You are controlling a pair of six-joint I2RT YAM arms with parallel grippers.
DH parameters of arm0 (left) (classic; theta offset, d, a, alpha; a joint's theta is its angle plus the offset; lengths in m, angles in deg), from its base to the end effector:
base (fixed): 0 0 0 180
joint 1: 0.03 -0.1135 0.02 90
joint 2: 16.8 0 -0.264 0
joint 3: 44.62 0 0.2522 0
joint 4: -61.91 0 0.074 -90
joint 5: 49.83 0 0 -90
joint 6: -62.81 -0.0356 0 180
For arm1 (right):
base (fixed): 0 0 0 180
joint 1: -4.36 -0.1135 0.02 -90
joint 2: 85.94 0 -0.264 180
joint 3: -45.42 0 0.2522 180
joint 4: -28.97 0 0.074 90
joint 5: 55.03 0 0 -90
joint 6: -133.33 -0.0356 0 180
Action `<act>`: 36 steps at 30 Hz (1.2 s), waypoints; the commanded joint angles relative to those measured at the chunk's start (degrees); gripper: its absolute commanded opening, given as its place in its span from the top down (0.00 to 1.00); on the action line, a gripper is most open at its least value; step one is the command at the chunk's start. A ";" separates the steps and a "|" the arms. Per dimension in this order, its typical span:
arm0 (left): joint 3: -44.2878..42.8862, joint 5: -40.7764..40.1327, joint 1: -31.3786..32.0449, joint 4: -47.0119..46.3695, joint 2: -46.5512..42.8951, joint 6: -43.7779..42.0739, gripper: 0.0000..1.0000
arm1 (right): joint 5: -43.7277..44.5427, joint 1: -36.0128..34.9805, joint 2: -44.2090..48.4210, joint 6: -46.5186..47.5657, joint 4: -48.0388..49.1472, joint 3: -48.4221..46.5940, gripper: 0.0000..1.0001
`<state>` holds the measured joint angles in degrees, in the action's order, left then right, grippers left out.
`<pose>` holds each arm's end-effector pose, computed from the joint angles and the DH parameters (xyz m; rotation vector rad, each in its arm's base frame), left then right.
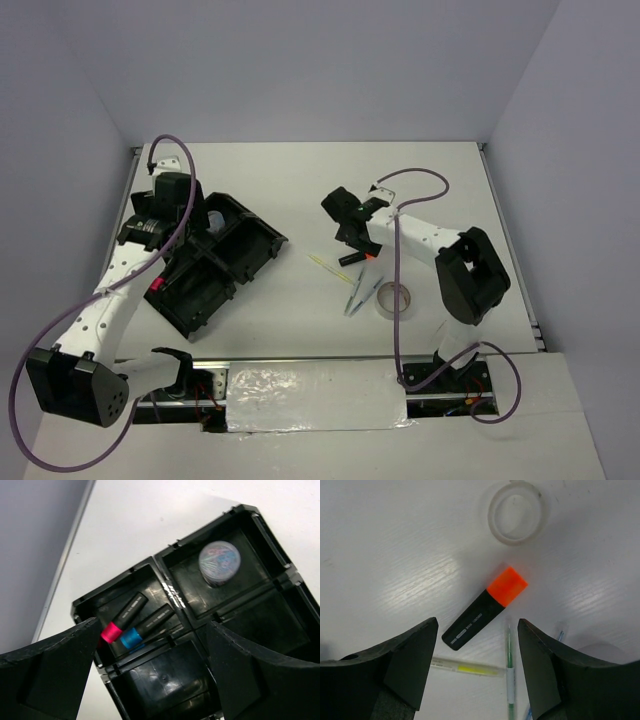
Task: Sort the stationery into containers
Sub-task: Place the pen in the storage box, then pick up the pen from the center of the board.
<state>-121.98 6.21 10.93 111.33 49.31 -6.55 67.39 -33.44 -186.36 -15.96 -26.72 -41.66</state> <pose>0.2412 -0.0265 0.3401 -0.4887 2.0707 0.3399 0.2886 0.1997 0.2178 0.5935 2.4116 -0.1333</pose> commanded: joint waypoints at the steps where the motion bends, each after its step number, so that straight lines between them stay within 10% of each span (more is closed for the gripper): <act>1: -0.13 4.76 0.20 -2.87 -1.68 -1.66 0.01 | 3.35 0.97 -1.53 -6.54 -4.57 -2.18 0.28; 36: 0.49 10.75 0.29 -3.76 -2.21 -2.36 0.01 | -3.95 4.75 -14.79 -4.61 6.07 -3.49 0.42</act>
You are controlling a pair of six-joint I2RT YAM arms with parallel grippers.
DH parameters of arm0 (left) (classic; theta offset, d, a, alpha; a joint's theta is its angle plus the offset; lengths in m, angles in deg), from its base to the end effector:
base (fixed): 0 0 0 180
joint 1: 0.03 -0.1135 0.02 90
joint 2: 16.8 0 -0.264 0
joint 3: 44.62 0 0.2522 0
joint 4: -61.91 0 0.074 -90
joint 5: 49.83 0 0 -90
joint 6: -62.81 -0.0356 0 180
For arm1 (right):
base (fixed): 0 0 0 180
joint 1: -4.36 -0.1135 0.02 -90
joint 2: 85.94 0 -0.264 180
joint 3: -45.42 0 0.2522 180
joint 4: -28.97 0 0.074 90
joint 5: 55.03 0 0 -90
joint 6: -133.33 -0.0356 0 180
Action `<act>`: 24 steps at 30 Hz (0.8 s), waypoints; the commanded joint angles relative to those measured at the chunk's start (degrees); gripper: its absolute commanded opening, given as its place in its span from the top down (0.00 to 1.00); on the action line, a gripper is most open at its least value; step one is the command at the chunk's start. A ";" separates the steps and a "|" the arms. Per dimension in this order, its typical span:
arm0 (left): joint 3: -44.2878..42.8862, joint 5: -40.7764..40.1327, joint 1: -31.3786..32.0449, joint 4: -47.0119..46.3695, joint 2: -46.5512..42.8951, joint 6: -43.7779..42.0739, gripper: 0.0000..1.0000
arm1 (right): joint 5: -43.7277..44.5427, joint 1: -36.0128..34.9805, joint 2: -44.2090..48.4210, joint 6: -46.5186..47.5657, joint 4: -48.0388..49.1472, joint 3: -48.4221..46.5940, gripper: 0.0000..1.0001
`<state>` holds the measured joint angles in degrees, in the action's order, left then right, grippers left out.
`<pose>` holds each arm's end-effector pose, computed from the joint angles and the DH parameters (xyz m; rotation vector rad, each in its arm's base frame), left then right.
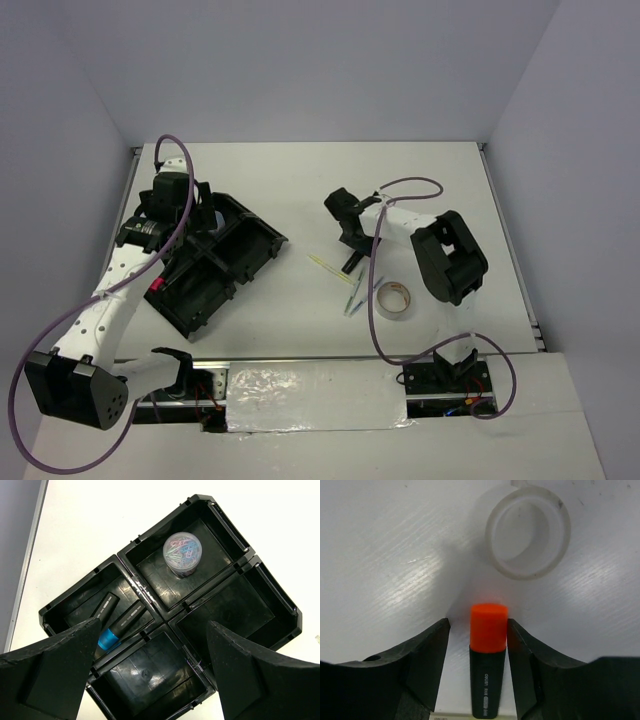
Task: Sort the stationery into containers
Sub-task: Pick up the pen from the center of the board.
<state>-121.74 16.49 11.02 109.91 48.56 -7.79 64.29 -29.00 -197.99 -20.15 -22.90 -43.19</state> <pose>0.2411 -0.0325 0.3418 -0.3816 2.1123 0.1476 0.3246 0.1928 0.1563 0.7561 2.4745 -0.1996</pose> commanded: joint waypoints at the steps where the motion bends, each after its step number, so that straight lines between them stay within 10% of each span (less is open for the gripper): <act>1: 0.25 0.30 0.20 -2.33 -1.47 -1.12 0.01 | -1.37 0.32 -3.70 -0.24 2.34 -2.75 0.43; 7: 0.42 -0.40 0.20 -2.51 -1.55 -0.94 0.01 | -3.21 0.14 -8.36 1.34 1.54 -10.66 0.63; 9: 0.51 -0.23 0.20 -2.68 -1.64 -0.68 0.01 | -4.09 0.32 -8.45 2.13 2.85 -11.98 1.00; 18: 1.48 5.12 0.03 -4.97 -3.66 0.03 0.01 | -2.70 -1.26 -4.33 10.47 3.75 -21.03 1.00; 24: 3.50 39.63 -0.06 -13.66 -1.65 3.44 0.01 | -4.88 -5.30 6.19 14.25 8.55 -17.45 1.00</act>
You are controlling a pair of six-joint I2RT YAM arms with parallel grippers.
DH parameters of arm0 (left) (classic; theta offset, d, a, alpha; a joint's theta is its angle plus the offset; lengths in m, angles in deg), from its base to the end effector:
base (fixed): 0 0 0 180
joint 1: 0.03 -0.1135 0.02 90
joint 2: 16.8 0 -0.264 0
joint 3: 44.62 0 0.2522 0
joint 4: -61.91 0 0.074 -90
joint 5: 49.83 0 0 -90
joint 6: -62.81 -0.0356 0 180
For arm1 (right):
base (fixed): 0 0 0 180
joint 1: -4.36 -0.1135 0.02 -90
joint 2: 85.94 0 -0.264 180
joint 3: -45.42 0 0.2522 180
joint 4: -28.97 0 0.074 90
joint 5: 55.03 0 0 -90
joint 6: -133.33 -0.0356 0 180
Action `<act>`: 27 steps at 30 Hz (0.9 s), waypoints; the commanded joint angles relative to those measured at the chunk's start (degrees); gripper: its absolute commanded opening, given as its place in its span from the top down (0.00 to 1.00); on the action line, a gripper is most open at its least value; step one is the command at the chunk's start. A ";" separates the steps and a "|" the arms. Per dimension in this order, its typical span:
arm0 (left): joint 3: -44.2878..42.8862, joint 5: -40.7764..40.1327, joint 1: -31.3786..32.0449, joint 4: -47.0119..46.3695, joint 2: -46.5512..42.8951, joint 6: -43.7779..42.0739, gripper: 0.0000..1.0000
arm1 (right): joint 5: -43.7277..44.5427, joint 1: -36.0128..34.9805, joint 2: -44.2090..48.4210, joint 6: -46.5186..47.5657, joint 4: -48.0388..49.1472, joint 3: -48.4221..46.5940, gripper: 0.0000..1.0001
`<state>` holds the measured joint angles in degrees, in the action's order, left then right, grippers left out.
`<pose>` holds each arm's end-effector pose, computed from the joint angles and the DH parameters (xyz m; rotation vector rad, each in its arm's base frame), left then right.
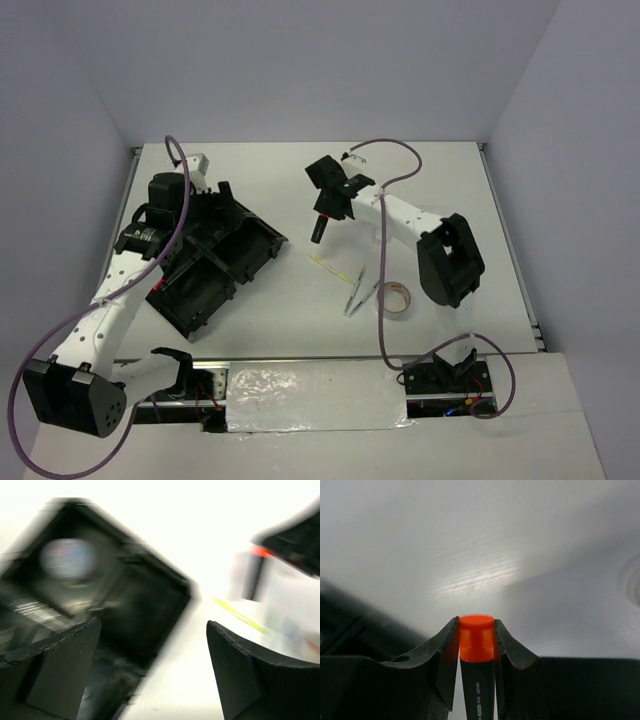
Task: Sort the stationery into containers
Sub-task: Pick up the pen from the center of the board.
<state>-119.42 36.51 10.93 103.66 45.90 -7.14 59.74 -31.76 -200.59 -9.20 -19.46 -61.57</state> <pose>0.2367 -0.0435 0.3468 -0.2050 2.0877 -0.2614 0.3637 0.2470 0.2316 0.5064 2.3754 0.1355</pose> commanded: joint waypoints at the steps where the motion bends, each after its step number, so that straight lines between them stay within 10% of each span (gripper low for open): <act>1: 1.70 27.14 0.03 -9.34 1.46 4.28 0.01 | -2.78 -2.99 10.57 3.58 6.71 4.16 1.00; 5: 5.13 38.28 1.16 -22.85 3.13 13.32 0.01 | -10.44 -5.62 19.01 5.94 17.59 11.92 1.00; 16: 5.31 37.41 12.33 -30.62 9.64 18.18 0.06 | -7.99 -11.69 27.90 5.60 18.77 12.90 1.00; 20: 5.75 37.76 13.03 -32.12 9.81 18.71 0.28 | -9.39 -12.31 28.51 5.25 19.82 13.25 1.00; 24: 4.09 35.75 13.03 -28.53 10.69 16.52 0.84 | -9.48 -12.57 30.09 4.46 20.96 14.74 1.00; 27: 1.19 30.59 13.03 -21.33 11.39 11.96 1.00 | -9.31 -12.48 31.15 4.54 20.79 15.10 0.94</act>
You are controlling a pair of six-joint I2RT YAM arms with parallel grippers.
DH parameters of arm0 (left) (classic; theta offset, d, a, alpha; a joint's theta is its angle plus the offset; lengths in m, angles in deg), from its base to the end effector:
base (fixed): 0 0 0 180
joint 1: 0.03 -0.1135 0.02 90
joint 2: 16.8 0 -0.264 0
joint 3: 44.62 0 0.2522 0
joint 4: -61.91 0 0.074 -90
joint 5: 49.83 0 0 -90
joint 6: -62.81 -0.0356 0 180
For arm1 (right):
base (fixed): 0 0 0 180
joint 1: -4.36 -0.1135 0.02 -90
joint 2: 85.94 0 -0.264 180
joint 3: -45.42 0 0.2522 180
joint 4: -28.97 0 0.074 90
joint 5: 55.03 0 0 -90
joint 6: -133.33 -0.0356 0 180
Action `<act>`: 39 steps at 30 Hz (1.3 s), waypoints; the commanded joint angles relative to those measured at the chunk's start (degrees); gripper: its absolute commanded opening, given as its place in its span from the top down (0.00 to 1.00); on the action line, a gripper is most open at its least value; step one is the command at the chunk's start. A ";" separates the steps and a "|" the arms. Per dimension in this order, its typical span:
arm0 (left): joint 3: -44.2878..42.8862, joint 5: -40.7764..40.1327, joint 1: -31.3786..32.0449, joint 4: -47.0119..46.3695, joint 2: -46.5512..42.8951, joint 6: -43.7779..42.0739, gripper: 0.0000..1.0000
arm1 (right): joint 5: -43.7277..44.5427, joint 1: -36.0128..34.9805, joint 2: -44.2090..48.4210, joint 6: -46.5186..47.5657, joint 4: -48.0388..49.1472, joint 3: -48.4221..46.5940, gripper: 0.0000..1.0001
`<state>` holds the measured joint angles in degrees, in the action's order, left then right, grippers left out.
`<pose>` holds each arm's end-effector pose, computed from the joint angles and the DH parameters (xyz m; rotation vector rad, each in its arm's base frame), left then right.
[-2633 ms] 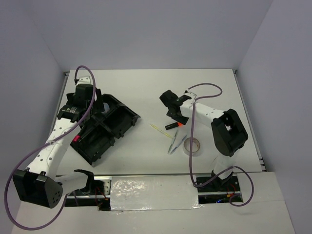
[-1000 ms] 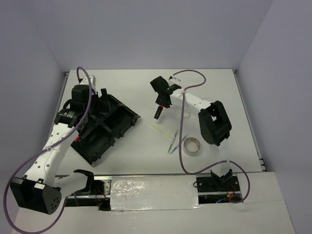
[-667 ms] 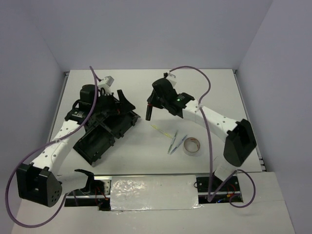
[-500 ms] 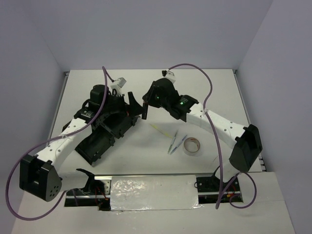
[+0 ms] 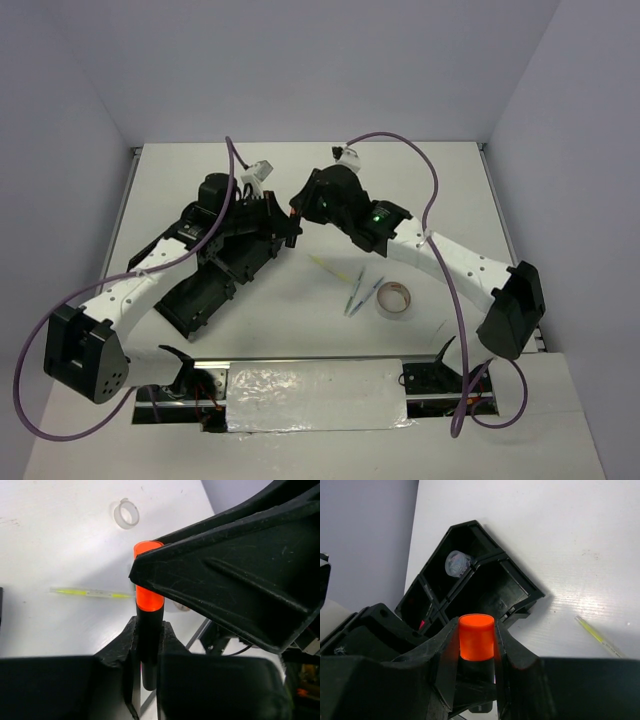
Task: Sort the stationery into containers
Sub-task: Pick up the pen from the center of the board, then place the pen in the storage box.
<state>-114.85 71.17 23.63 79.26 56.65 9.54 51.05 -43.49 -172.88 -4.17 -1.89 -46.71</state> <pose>0.2623 -0.1350 0.3157 0.1571 2.0695 -1.1988 0.2453 0.2563 0.3531 0.1784 2.0801 0.7691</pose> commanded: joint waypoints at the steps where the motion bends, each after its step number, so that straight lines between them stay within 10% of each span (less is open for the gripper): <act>1: -5.21 -6.20 0.33 5.00 0.90 -5.61 1.00 | -0.61 -0.57 3.79 -0.31 3.13 0.32 0.89; 3: -7.50 -11.64 -0.10 12.46 1.52 -8.41 1.00 | -0.87 1.09 5.45 0.05 2.60 1.45 0.71; 5: -11.46 -26.99 -0.72 23.22 2.75 -9.48 1.00 | -0.70 3.54 7.47 -1.79 0.68 3.39 0.15; 7: -14.53 -46.26 -0.89 30.21 4.06 -11.15 1.00 | -2.70 8.81 12.11 -2.42 1.27 8.65 0.01; 14: -11.74 -73.26 -12.21 37.55 7.23 -19.32 1.00 | -4.65 19.11 25.84 4.69 3.92 23.33 0.00; 24: -6.55 -69.59 -21.64 35.34 14.00 -16.87 1.00 | -7.72 22.54 30.42 13.66 3.04 27.65 0.00; 31: -4.79 -69.15 -22.08 34.38 12.77 -17.57 0.75 | -12.47 23.25 29.55 13.40 5.15 28.10 0.00; 39: -5.58 -68.36 -22.61 34.64 10.14 -17.13 0.14 | -14.93 23.16 28.58 15.51 5.76 27.92 0.00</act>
<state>-119.92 3.18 1.47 114.45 70.14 -7.49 37.87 -20.50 -144.35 9.22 0.60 -18.15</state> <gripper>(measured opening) 0.846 0.996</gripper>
